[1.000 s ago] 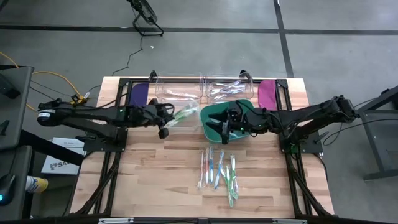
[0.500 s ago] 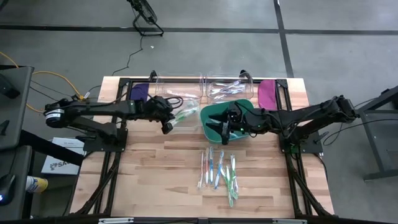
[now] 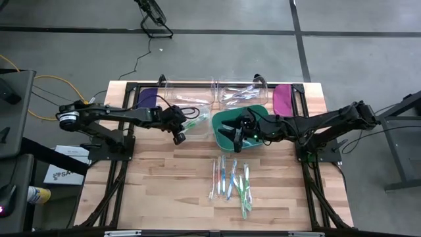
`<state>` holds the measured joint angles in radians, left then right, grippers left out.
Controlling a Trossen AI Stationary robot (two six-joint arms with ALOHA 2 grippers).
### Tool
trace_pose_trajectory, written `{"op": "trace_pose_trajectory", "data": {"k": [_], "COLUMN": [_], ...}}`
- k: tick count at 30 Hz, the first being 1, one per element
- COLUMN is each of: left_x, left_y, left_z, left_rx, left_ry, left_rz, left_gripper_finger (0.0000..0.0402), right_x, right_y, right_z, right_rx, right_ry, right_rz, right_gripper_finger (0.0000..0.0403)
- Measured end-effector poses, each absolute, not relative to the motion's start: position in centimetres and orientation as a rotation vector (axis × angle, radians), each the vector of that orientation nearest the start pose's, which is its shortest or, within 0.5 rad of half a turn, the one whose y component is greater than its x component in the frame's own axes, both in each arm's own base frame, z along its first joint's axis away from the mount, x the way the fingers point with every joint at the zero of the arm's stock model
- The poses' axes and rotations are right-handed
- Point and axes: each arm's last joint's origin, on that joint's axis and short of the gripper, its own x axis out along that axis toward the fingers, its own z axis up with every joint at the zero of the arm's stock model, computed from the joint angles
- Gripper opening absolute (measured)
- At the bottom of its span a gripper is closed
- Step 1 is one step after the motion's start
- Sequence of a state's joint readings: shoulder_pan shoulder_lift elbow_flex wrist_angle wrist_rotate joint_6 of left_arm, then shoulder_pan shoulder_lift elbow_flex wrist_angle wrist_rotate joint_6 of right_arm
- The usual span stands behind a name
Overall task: Pick & Place Toothbrushes
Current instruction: Put the green toothbrush into the white bin
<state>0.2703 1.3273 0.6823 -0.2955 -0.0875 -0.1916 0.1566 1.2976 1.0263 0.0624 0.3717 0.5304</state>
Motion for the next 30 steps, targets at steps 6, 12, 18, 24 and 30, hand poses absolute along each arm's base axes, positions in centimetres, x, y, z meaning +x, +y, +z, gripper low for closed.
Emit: {"op": "trace_pose_trajectory", "data": {"k": [6,12,18,24,30], "left_x": [23.6,23.6,23.2,22.7,22.3], "left_y": [6.8,6.8,6.7,6.6,6.4], "left_z": [18.3,18.3,19.3,22.2,25.1], "left_rx": [-0.258,-0.254,-0.228,-0.129,-0.035], "left_ry": [0.899,0.9,0.857,0.755,0.655], "left_rz": [0.426,0.425,0.413,0.376,0.347], "left_gripper_finger": [0.0064,0.0143,0.0182,0.0177,0.017], "right_x": [29.2,29.2,29.1,28.5,27.0], "right_y": [3.5,3.5,3.5,3.7,4.7], "right_z": [33.0,33.0,32.6,30.9,28.7], "right_rx": [0.472,0.472,0.567,0.761,1.004], "right_ry": [0.14,0.141,0.171,0.35,0.6], "right_rz": [-0.262,-0.263,-0.277,-0.296,-0.414], "right_gripper_finger": [0.0201,0.0201,0.0201,0.0201,0.0201]}}
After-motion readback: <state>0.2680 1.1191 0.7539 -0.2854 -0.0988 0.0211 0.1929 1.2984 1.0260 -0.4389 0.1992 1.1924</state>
